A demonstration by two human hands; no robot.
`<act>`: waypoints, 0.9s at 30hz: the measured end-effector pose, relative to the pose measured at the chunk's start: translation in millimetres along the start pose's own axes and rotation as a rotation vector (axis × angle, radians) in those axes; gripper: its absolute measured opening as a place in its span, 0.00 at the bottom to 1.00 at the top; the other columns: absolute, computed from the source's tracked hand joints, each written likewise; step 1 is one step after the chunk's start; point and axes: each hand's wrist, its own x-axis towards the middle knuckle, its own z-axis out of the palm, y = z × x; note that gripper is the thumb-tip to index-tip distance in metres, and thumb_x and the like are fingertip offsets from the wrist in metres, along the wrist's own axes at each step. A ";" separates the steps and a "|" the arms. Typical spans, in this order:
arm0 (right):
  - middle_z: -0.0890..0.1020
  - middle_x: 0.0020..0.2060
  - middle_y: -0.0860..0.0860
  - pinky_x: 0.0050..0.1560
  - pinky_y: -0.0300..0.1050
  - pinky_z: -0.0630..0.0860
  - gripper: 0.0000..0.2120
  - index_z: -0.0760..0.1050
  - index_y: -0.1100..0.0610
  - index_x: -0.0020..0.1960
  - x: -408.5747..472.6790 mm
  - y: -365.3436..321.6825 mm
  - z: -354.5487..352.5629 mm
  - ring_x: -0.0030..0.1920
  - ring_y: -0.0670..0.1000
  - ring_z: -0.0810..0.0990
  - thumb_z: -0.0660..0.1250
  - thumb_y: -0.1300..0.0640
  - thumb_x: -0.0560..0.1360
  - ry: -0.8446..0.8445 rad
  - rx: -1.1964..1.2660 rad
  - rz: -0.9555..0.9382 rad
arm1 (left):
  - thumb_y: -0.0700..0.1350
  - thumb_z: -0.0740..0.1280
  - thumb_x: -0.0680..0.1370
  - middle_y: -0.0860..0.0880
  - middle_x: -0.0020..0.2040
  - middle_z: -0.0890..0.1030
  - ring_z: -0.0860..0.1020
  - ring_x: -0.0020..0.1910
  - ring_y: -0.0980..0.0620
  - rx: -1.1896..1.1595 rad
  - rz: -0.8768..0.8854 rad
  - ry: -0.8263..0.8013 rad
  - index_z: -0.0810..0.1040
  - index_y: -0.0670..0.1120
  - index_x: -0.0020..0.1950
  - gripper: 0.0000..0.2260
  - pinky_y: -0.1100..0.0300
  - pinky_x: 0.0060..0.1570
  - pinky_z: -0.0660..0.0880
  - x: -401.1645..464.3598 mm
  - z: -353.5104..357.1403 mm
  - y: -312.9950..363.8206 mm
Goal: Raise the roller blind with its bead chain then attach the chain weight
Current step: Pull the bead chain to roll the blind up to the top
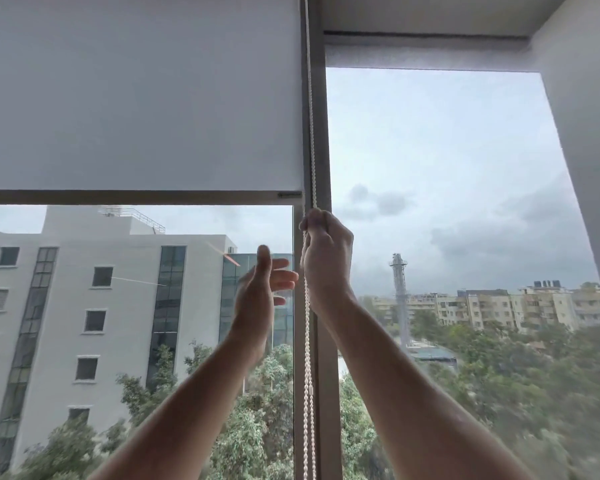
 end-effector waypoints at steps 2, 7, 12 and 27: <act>0.69 0.23 0.44 0.31 0.46 0.63 0.16 0.75 0.52 0.32 -9.8 10.8 -4.0 0.28 0.50 0.65 0.58 0.58 0.77 -0.002 0.005 0.004 | 0.60 0.49 0.83 0.46 0.46 0.86 0.84 0.46 0.50 -0.025 0.027 -0.024 0.80 0.45 0.55 0.26 0.55 0.46 0.76 17.4 -0.3 18.5; 0.67 0.25 0.50 0.33 0.53 0.63 0.15 0.73 0.53 0.33 -15.6 17.1 -8.7 0.29 0.54 0.63 0.58 0.57 0.78 -0.022 0.028 0.019 | 0.58 0.52 0.83 0.46 0.45 0.87 0.85 0.50 0.46 -0.223 -0.061 -0.155 0.79 0.45 0.55 0.22 0.52 0.48 0.79 50.8 7.1 66.6; 0.66 0.24 0.50 0.31 0.50 0.60 0.14 0.73 0.53 0.33 -22.4 23.7 -8.4 0.28 0.51 0.62 0.59 0.55 0.77 -0.031 -0.004 -0.008 | 0.51 0.54 0.85 0.47 0.34 0.80 0.79 0.30 0.52 -0.282 -0.131 -0.275 0.78 0.38 0.55 0.19 0.62 0.27 0.74 66.2 35.2 106.0; 0.84 0.40 0.53 0.39 0.46 0.80 0.20 0.81 0.54 0.53 15.6 -1.7 -40.1 0.38 0.46 0.83 0.55 0.43 0.83 -0.291 -0.030 0.142 | 0.47 0.58 0.83 0.45 0.36 0.83 0.79 0.35 0.52 0.043 0.150 0.056 0.77 0.44 0.36 0.18 0.51 0.35 0.80 13.8 55.2 51.5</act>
